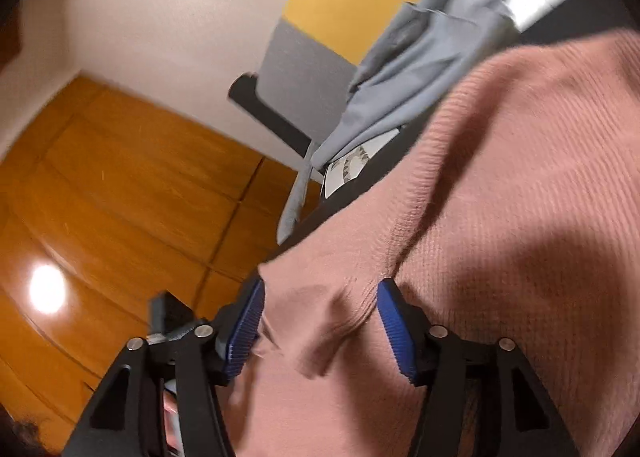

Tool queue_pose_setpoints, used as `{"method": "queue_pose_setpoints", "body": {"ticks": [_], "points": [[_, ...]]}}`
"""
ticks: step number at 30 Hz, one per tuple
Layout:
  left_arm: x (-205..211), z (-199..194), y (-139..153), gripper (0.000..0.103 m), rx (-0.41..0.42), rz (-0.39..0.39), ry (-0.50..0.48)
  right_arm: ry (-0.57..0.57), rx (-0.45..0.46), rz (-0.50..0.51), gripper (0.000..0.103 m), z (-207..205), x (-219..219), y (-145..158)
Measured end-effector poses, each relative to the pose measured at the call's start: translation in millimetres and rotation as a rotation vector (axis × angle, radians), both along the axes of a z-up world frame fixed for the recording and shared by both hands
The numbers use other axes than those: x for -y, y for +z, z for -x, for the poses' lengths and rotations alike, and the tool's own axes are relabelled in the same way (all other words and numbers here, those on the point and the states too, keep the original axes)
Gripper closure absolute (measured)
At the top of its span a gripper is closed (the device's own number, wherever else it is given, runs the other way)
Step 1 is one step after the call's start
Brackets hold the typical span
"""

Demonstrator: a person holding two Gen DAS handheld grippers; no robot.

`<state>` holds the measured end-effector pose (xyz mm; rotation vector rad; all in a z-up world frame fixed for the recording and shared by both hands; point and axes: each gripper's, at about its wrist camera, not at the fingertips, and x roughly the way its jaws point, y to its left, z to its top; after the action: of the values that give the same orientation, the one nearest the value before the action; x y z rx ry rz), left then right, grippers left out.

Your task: Fold clothes

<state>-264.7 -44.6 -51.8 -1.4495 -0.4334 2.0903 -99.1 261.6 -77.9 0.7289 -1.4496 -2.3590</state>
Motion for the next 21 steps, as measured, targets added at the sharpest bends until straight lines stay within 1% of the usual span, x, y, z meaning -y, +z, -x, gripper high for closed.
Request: {"method": "queue_pose_setpoints", "body": {"ticks": [1, 2, 3, 5, 6, 7, 8, 9, 10, 11, 12, 14, 15, 16, 17, 18, 19, 21], "points": [[-6.8, -2.4, 2.3, 0.059, -0.04, 0.042, -0.009, -0.007, 0.032, 0.035, 0.04, 0.6, -1.8, -1.7], [-13.6, -4.8, 4.5, 0.059, -0.08, 0.084, -0.019, -0.002, 0.059, 0.044, 0.041, 3.8, -0.2, -2.3], [-19.4, -7.3, 6.4, 0.059, -0.113, 0.12, -0.028, 0.013, 0.083, 0.031, 0.043, 9.0, 4.2, -1.8], [-24.3, -12.7, 8.1, 0.061, -0.143, 0.14, -0.033, 0.042, 0.131, 0.005, 0.047, 19.6, 12.9, -0.9], [-25.9, -14.0, 7.0, 0.061, -0.153, 0.144, -0.032, 0.057, 0.156, -0.008, 0.055, 24.9, 17.2, -0.5], [-27.8, -15.2, 6.1, 0.065, -0.166, 0.153, -0.033, 0.072, 0.18, -0.021, 0.062, 30.1, 21.6, 0.0], [-30.2, -16.2, 6.0, 0.07, -0.186, 0.177, -0.043, 0.077, 0.199, -0.028, 0.065, 35.5, 25.8, -1.1], [-32.0, -17.3, 6.4, 0.084, -0.205, 0.2, -0.055, 0.075, 0.215, -0.029, 0.073, 40.8, 30.0, -3.3], [-32.7, -18.6, 8.1, 0.092, -0.224, 0.221, -0.075, 0.071, 0.229, -0.051, 0.086, 44.8, 33.2, -2.1], [-31.9, -19.9, 10.2, 0.093, -0.237, 0.231, -0.091, 0.067, 0.242, -0.089, 0.094, 47.7, 35.5, 2.0], [-27.7, -21.0, 13.1, 0.093, -0.239, 0.213, -0.097, 0.062, 0.254, -0.127, 0.098, 50.6, 37.8, 6.1], [-19.6, -23.7, 18.4, 0.094, -0.244, 0.18, -0.111, 0.045, 0.263, -0.214, 0.098, 53.5, 41.1, 18.3], [-17.2, -26.0, 19.3, 0.093, -0.251, 0.172, -0.12, 0.024, 0.241, -0.279, 0.098, 50.2, 41.0, 31.3], [-15.5, -28.7, 19.1, 0.093, -0.26, 0.174, -0.127, 0.003, 0.219, -0.36, 0.098, 45.4, 41.8, 44.7], [-15.6, -32.6, 16.3, 0.094, -0.275, 0.199, -0.127, -0.015, 0.199, -0.448, 0.098, 40.3, 43.4, 57.4], [-14.9, -36.7, 13.3, 0.094, -0.287, 0.22, -0.126, -0.023, 0.202, -0.505, 0.098, 38.6, 44.8, 63.0], [-11.9, -41.2, 9.7, 0.094, -0.296, 0.229, -0.122, -0.021, 0.224, -0.536, 0.103, 39.9, 46.0, 62.8], [-8.4, -46.5, 6.1, 0.093, -0.322, 0.23, -0.115, -0.019, 0.289, -0.595, 0.103, 41.4, 46.8, 51.3]]}}
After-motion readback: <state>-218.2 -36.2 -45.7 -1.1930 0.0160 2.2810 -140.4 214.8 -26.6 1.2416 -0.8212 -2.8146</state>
